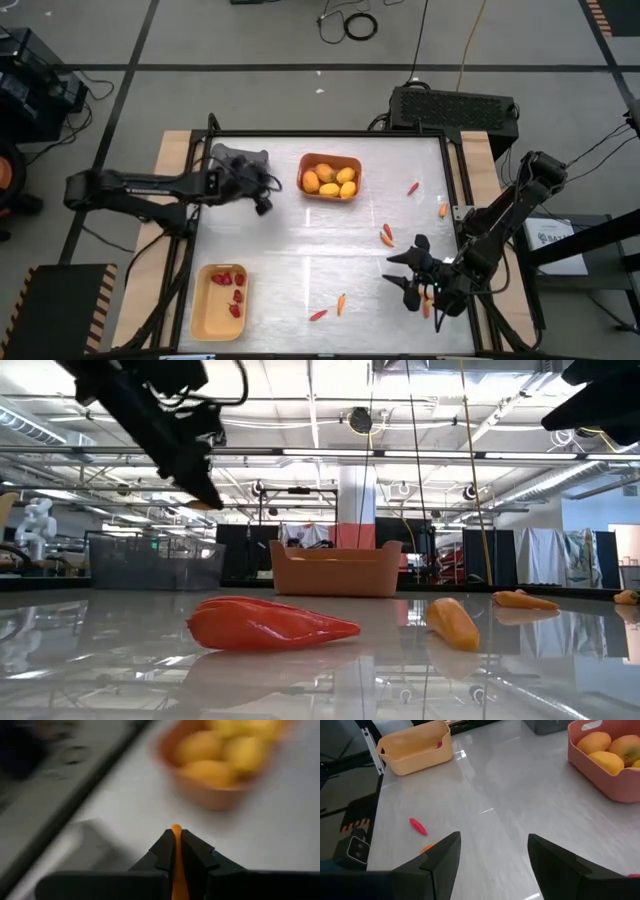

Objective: Sort produce into baskets
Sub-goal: Put the yellow chili pepper into the black bin

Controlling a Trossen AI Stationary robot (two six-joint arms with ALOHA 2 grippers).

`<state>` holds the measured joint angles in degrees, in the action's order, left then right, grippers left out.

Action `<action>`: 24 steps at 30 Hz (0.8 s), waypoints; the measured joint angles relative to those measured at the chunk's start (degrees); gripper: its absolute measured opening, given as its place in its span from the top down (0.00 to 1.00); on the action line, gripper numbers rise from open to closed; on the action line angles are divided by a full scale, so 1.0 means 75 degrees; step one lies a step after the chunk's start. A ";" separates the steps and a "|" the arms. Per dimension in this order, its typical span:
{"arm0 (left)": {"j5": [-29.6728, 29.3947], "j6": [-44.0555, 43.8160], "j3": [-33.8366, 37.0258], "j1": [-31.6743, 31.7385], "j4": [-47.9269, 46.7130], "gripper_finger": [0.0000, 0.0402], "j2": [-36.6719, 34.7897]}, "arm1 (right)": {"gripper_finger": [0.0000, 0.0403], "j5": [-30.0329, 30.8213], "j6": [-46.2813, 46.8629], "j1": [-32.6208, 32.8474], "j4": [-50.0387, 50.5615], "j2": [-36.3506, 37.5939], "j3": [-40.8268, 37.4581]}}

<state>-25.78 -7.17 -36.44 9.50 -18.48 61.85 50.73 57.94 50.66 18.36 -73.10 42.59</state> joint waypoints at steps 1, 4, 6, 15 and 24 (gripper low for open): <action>-0.0432 -0.0117 0.0087 0.0155 -0.0054 0.93 -0.0143 | 0.45 0.0014 -0.0006 -0.0008 -0.0011 0.0000 -0.0001; -0.1421 -0.0589 0.0229 0.0571 -0.0061 0.93 -0.0355 | 0.45 0.0018 -0.0030 -0.0016 -0.0011 0.0000 -0.0001; -0.1521 -0.0971 0.0298 0.0807 -0.0073 0.93 -0.0370 | 0.45 0.0019 -0.0046 -0.0016 -0.0011 0.0000 -0.0003; -0.1363 -0.1590 0.0428 0.1252 -0.0547 0.86 -0.0158 | 0.45 0.0018 -0.0074 -0.0013 0.0016 0.0000 -0.0001; -0.1334 -0.1546 0.0428 0.1238 -0.0622 0.63 -0.0158 | 0.45 0.0019 -0.0051 -0.0013 0.0001 0.0000 0.0000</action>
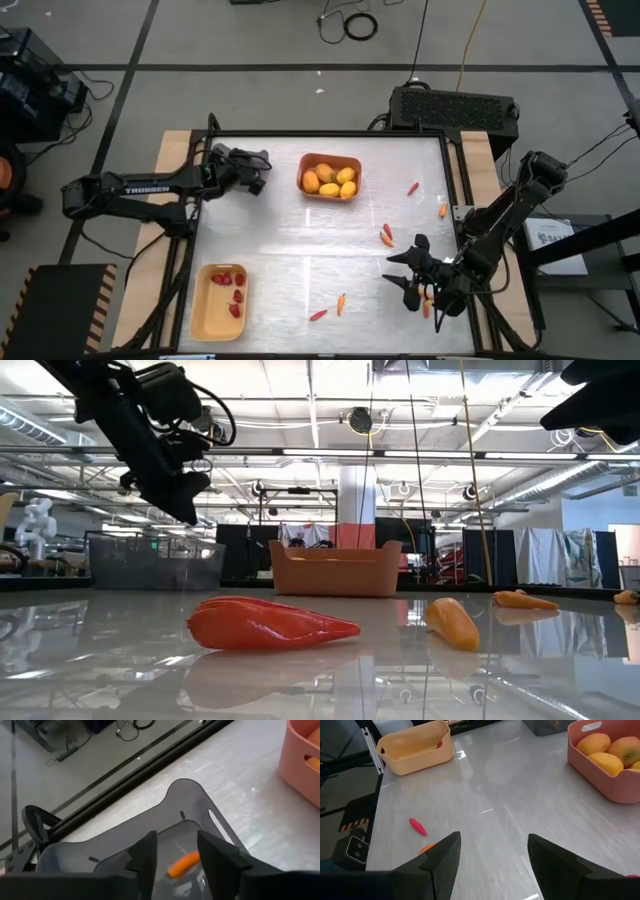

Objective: Sort produce into baskets
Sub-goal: Put the yellow chili pepper into the black bin

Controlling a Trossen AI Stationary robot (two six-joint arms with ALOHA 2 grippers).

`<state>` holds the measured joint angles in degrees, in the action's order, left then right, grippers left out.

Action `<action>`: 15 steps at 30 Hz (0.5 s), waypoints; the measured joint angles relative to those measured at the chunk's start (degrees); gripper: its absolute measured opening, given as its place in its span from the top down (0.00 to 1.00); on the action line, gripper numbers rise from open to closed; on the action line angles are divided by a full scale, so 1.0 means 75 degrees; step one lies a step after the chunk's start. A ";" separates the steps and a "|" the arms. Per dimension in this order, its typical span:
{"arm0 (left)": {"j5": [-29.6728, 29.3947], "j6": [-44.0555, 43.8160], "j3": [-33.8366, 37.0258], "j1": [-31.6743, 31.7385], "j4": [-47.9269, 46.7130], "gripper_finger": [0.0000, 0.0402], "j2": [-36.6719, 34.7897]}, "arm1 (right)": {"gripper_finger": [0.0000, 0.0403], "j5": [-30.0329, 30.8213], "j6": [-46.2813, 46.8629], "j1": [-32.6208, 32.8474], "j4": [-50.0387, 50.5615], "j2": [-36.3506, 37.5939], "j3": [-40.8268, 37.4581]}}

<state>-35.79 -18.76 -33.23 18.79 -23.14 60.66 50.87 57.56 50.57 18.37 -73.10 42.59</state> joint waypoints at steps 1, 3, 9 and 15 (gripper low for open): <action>0.0002 -0.0005 -0.0002 0.0000 0.0011 0.61 0.0000 | 0.45 -0.0003 0.0000 0.0000 0.0000 0.0000 0.0000; 0.0047 -0.0056 -0.0004 0.0000 0.0045 0.57 -0.0003 | 0.45 0.0000 0.0000 0.0000 0.0000 0.0000 -0.0001; 0.1271 -0.0061 -0.0012 -0.0015 0.0639 0.53 -0.0004 | 0.45 0.0000 0.0000 0.0000 -0.0003 0.0000 0.0000; 0.3888 -0.0367 -0.0017 -0.0157 0.2167 0.53 0.0001 | 0.45 0.0000 0.0000 0.0000 -0.0003 0.0000 -0.0001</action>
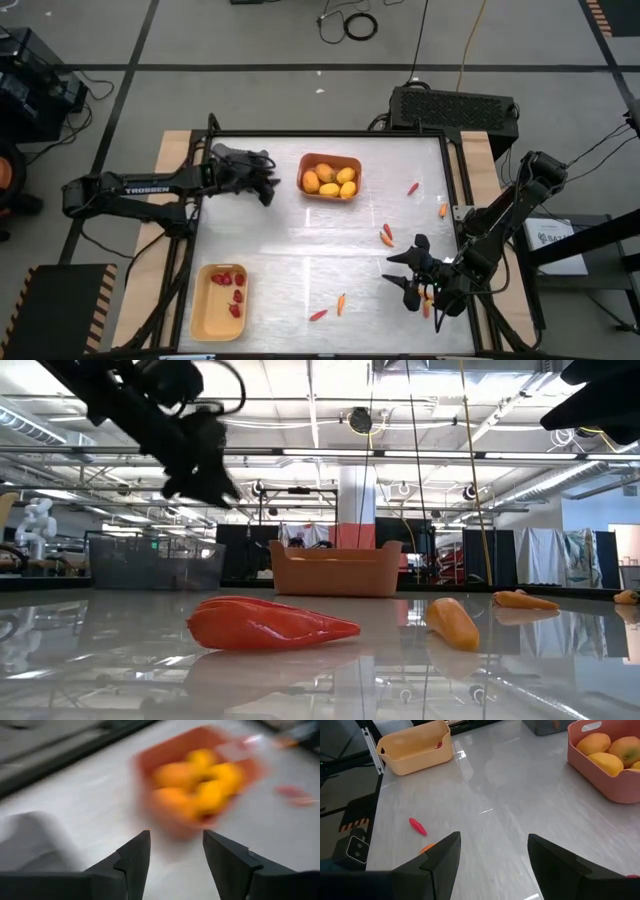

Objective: Sort produce into baskets
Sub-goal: Put the yellow chili pepper into the black bin

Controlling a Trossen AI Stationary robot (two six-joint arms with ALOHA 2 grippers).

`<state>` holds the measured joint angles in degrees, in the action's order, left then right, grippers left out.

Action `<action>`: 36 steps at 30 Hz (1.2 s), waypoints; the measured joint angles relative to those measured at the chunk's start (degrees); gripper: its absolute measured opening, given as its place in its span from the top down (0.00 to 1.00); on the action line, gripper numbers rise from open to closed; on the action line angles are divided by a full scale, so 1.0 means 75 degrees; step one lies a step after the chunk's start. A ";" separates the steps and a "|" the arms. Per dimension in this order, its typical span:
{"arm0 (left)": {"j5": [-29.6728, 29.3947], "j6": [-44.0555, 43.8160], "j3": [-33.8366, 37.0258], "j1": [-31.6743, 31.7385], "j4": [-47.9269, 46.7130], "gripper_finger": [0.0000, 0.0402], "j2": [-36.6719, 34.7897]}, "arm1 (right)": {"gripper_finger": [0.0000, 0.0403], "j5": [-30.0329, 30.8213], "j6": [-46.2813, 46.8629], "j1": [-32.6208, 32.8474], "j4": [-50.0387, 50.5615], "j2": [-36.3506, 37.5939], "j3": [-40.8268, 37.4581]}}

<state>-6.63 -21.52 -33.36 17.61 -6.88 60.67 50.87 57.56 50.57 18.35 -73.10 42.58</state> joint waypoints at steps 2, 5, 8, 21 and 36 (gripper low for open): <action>0.0724 -0.0150 -0.0001 -0.0206 0.0609 0.53 0.0050 | 0.45 0.0000 0.0003 0.0000 -0.0003 0.0000 0.0001; 0.1426 -0.0169 -0.0003 -0.0707 0.1438 0.53 0.0141 | 0.45 -0.0001 0.0029 0.0000 -0.0006 0.0000 0.0001; 0.1477 -0.0057 -0.0009 -0.1300 0.2212 0.53 0.0349 | 0.45 -0.0002 0.0036 0.0000 -0.0017 0.0000 0.0001; 0.1323 0.1616 -0.1170 -0.3188 0.3629 0.53 0.3334 | 0.45 -0.0003 0.0188 -0.0003 -0.0017 0.0000 0.0001; 0.1308 0.4518 -0.5994 -0.3867 0.3413 0.53 0.8201 | 0.45 -0.0086 0.0152 -0.0003 -0.0008 0.0003 0.0000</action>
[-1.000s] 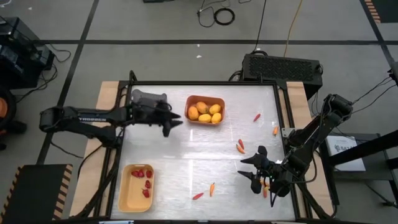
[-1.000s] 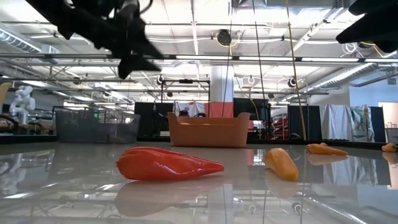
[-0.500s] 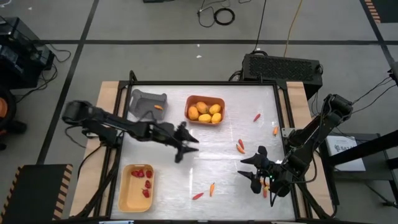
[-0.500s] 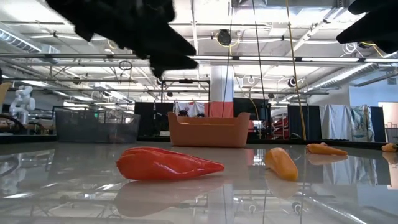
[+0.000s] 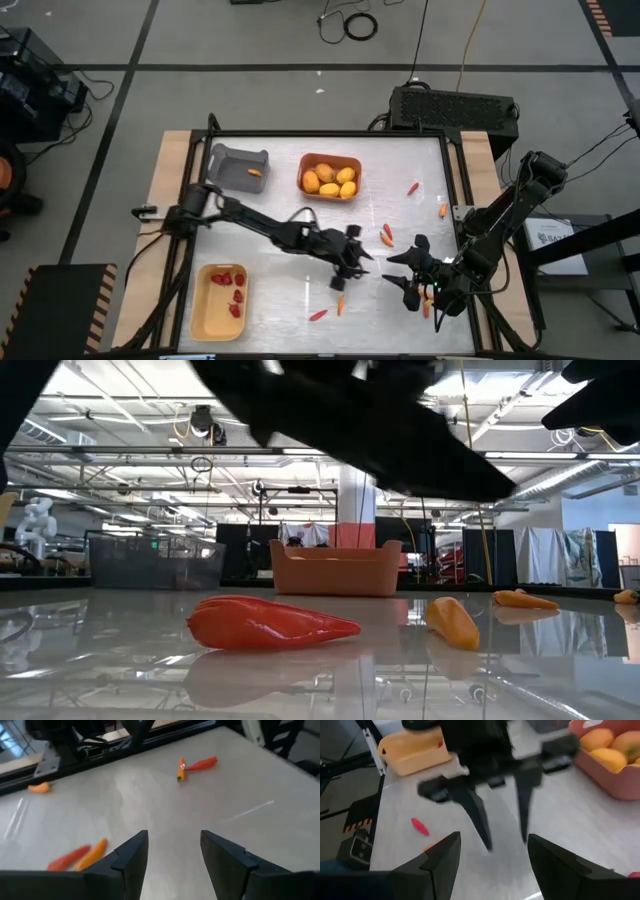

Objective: Sort produce into baskets
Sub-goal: Put the yellow chili pepper into the black bin

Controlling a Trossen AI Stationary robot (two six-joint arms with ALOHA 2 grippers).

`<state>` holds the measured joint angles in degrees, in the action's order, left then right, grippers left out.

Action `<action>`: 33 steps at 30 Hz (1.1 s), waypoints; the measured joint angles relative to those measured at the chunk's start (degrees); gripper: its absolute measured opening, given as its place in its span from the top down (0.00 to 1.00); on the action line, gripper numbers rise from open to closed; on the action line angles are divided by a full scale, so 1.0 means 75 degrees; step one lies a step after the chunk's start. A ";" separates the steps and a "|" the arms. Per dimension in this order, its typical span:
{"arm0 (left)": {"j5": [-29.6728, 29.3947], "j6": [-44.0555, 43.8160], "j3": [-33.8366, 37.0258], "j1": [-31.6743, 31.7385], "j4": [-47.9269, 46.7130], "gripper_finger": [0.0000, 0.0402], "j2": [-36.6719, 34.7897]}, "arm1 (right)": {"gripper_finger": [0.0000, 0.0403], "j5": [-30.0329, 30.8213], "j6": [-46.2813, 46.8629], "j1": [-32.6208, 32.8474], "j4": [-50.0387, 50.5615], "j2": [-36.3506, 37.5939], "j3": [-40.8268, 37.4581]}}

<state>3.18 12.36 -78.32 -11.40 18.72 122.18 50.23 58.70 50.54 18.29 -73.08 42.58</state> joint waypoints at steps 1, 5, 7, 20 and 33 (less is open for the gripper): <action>-0.0002 0.0146 -0.0330 0.0024 -0.0072 0.53 0.0278 | 0.45 -0.0110 -0.0002 0.0000 0.0003 0.0000 0.0001; -0.0106 0.0580 -0.1547 0.0193 -0.0658 0.53 0.1241 | 0.45 -0.0508 -0.0006 0.0002 0.0030 0.0000 -0.0001; -0.0239 0.0664 -0.2025 0.0338 -0.0984 0.53 0.1631 | 0.45 -0.0558 -0.0079 0.0003 0.0044 0.0000 0.0000; -0.0634 0.0623 -0.2638 0.1093 -0.1138 0.53 0.2315 | 0.45 -0.0547 -0.0666 0.0002 0.0080 0.0029 0.0001; -0.0466 0.1419 -0.2641 0.1314 -0.1088 0.53 0.2315 | 0.45 -0.0500 -0.0749 0.0000 0.0091 0.0029 0.0000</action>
<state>-0.32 23.00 -98.13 -1.54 10.56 139.55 46.48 53.08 50.55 18.97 -72.86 42.58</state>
